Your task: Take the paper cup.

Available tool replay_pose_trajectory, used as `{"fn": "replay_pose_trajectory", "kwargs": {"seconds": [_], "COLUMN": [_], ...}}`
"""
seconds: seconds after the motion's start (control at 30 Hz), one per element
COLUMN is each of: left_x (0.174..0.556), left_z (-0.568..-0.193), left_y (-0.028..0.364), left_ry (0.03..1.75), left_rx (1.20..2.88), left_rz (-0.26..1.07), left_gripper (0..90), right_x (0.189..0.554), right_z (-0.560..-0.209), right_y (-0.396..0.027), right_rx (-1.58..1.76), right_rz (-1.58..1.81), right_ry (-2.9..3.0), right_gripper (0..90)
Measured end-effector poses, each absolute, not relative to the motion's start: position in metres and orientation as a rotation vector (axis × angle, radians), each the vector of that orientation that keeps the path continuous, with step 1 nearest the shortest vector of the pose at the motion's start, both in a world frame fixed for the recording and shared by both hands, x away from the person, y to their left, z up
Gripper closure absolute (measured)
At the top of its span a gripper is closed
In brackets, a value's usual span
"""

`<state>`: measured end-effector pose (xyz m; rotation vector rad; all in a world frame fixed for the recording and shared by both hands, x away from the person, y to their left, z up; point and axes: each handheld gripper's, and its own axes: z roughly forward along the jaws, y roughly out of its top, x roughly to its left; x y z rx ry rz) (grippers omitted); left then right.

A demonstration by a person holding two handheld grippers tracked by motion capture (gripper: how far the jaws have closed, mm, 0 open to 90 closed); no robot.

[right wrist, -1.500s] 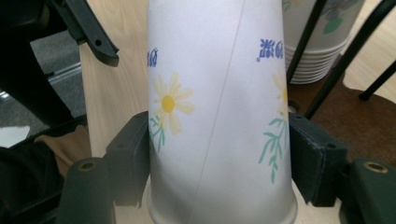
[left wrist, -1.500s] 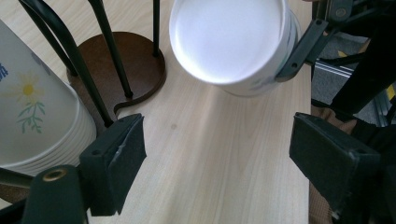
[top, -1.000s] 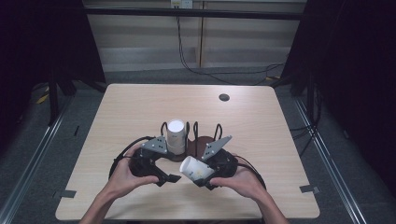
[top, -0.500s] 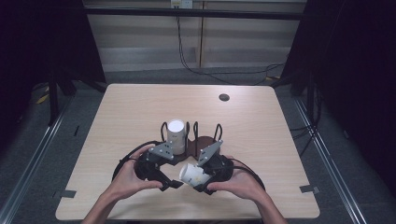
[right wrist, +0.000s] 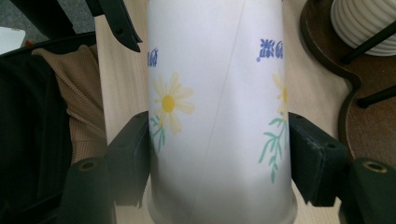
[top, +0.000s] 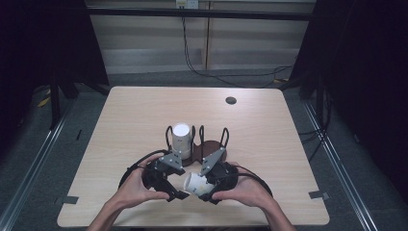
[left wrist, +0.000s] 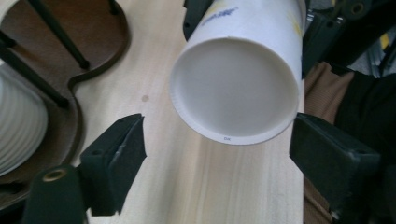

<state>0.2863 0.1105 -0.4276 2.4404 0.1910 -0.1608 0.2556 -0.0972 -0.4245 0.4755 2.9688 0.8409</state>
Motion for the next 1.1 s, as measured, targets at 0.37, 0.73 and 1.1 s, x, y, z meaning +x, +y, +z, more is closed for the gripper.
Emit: {"fn": "replay_pose_trajectory", "kwargs": {"seconds": [0.37,0.73,1.1], "left_x": [0.282,0.280,0.280], "left_z": [-0.431,-0.431,-0.433], "left_y": [0.104,0.104,0.101], "left_ry": [0.115,0.096,0.105], "left_rx": [2.460,2.443,2.445], "left_rz": [-0.179,-0.214,-0.248], "left_gripper": [27.8,33.4,32.7], "right_x": [0.252,0.251,0.251], "right_z": [-0.433,-0.436,-0.437], "right_y": [-0.086,-0.082,-0.080], "right_rx": [0.418,0.398,0.383], "right_rz": [0.765,0.799,0.819], "right_ry": [3.023,3.028,3.032], "right_gripper": [30.9,30.9,31.0]}}
